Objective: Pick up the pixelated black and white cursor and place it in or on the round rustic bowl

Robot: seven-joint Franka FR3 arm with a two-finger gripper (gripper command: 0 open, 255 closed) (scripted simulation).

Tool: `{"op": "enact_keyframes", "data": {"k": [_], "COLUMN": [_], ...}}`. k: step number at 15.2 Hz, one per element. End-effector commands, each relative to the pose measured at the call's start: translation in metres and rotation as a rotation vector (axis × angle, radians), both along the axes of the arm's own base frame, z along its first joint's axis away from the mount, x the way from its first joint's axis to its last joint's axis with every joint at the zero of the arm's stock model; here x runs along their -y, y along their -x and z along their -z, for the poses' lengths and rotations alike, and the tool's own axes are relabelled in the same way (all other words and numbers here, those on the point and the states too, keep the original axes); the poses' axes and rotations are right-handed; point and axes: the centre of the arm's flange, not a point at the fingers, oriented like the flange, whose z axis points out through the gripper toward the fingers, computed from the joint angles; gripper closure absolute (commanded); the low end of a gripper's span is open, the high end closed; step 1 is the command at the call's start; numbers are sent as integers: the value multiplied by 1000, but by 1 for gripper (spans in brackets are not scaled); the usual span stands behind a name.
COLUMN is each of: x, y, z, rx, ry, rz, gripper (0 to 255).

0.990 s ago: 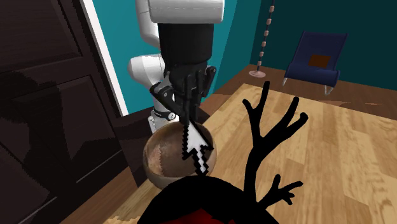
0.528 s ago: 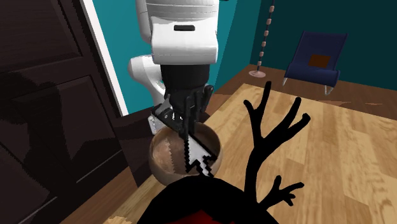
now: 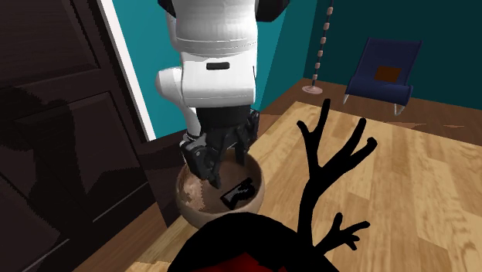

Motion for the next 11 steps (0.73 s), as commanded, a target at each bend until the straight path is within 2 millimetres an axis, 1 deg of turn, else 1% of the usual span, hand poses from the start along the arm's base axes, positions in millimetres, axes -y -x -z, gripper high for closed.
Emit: {"op": "enact_keyframes", "data": {"k": [1,2,9,11], "x": [14,18,14,14], "y": [7,9,2,1], "z": [-10,-13,23,26], "rx": [155,204,204,204], "ry": [-62,-82,-82,-82], "rz": [30,40,40,40], "gripper": [0,0,0,0]}}
